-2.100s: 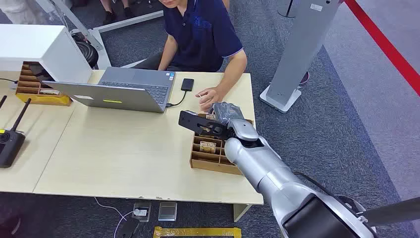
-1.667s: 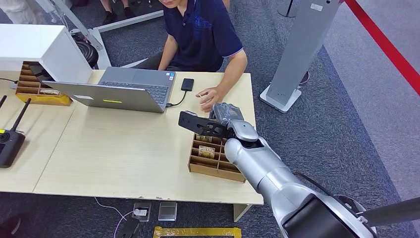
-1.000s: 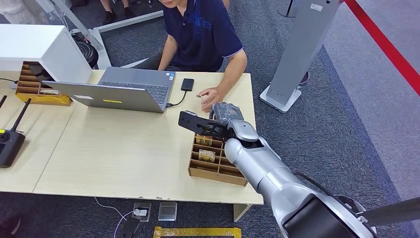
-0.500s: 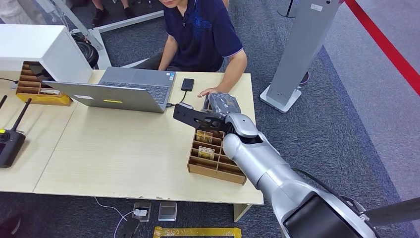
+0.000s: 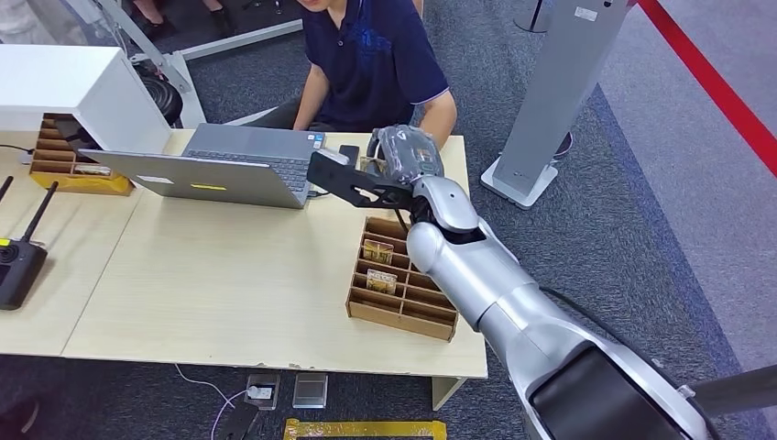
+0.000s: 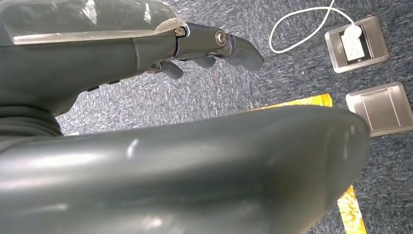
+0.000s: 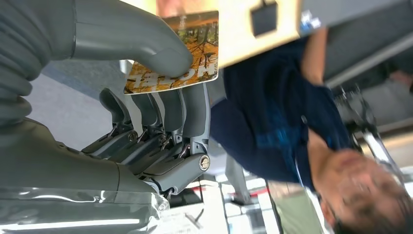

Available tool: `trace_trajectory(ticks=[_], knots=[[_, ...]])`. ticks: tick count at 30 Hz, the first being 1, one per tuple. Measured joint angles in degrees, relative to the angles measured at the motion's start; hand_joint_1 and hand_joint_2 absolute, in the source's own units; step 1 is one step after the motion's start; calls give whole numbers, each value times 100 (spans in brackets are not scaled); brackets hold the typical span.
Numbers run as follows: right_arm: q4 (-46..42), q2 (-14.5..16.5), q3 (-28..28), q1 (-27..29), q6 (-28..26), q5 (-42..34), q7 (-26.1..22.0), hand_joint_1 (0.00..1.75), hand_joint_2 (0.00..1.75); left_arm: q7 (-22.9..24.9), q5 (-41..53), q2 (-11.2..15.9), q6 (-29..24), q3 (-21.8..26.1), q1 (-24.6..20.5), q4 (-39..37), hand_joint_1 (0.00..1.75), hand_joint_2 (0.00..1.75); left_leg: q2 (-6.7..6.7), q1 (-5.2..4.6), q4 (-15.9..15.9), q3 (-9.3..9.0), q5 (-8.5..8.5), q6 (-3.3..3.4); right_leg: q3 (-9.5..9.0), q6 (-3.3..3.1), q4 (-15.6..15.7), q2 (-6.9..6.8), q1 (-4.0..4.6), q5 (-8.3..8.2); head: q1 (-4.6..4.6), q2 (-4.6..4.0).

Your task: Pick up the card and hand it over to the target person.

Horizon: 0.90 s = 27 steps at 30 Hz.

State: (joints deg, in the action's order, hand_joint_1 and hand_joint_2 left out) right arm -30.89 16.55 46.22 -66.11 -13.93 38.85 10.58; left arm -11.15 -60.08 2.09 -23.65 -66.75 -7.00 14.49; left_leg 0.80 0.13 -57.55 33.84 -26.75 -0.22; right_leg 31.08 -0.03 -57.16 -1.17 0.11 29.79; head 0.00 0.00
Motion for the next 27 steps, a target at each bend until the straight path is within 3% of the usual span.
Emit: trace_trajectory(ticks=[11, 16, 20, 24, 27], knots=[[573, -160, 22, 119, -1248, 1055, 22, 138, 175, -75, 106, -5, 64, -66, -2, -2, 0, 0, -11, 1, 8, -11, 4, 1, -13, 0, 10, -13, 1, -1, 0, 0], [609, -159, 53, 118, -1217, 1149, 83, 138, 175, -76, 105, -5, 64, -64, -2, -2, 0, 0, -7, 0, 7, -10, 2, 0, -10, -1, 9, -9, 0, -1, 0, 0], [845, -215, 265, 232, -1183, 1789, 460, 134, 175, -99, 114, 4, 58, -61, -1, 3, 0, 0, -7, 0, 13, -18, 3, -1, -17, 0, 14, -6, 0, -2, 0, 0], [1106, -278, 376, 402, -1218, 2283, 680, 116, 175, -114, 129, 22, 63, -67, 0, 3, 0, 0, -14, 2, 17, -24, 6, 1, -27, 1, 23, -14, 1, -4, 0, 0], [1211, -281, 442, 460, -1176, 2471, 737, 120, 175, -73, 117, 13, 58, -58, 1, -1, 0, 0, -14, 1, 19, -23, 8, 1, -26, 1, 23, -13, 1, -6, 0, 0]])
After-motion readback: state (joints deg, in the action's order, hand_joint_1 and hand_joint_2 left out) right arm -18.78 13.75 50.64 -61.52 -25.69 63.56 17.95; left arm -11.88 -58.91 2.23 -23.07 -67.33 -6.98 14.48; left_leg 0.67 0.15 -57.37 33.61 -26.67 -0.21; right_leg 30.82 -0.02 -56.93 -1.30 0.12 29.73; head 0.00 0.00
